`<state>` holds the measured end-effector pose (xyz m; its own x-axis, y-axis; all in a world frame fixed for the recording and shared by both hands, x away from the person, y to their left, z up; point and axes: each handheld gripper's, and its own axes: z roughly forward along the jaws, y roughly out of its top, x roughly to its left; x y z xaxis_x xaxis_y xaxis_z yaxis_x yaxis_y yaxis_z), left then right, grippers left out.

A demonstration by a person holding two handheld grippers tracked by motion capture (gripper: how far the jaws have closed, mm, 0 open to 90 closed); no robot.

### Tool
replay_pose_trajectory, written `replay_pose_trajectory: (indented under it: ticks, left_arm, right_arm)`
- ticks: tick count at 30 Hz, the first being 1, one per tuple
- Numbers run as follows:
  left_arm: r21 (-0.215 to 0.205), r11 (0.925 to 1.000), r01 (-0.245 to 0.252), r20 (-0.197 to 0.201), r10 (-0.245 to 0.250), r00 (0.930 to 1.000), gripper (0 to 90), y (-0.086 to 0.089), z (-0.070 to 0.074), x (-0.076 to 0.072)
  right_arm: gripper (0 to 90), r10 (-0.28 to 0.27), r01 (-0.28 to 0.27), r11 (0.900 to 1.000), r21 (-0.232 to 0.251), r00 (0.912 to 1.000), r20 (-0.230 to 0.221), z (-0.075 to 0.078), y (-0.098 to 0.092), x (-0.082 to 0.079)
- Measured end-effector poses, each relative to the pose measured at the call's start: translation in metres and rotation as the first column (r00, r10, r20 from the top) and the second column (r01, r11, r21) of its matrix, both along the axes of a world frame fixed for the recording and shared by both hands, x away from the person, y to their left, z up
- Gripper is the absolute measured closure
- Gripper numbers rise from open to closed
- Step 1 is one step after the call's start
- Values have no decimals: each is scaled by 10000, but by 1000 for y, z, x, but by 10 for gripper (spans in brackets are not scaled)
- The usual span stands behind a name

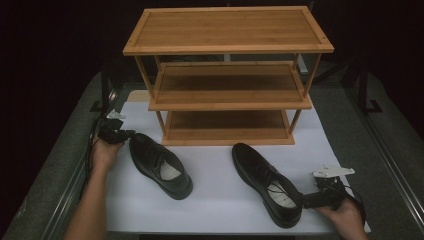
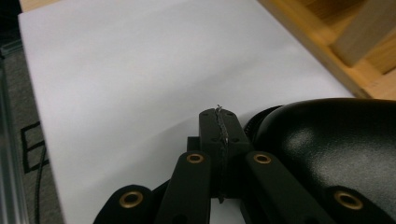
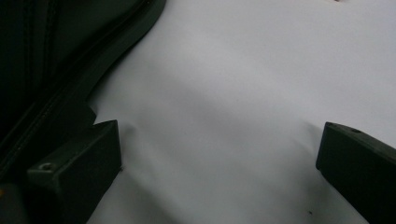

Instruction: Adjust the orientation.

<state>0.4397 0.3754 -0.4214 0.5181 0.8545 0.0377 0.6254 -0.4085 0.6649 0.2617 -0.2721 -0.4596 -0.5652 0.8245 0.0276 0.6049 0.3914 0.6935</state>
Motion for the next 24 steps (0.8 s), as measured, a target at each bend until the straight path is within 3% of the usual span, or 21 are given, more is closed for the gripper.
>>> replay_pose_trajectory:
  ticks: [19, 24]
  left_arm:
    - [-625, 9951, 769, 128, -763, 9970, 900, -31, -4, -30]
    - [-514, 9916, 1189, 54, -1188, 9929, 900, -44, -3, -36]
  right_arm:
    - [0, 12, -12, 10000, -18, 10000, 19, 0, 0, 0]
    - [0, 12, -12, 10000, -20, 10000, 21, 0, 0, 0]
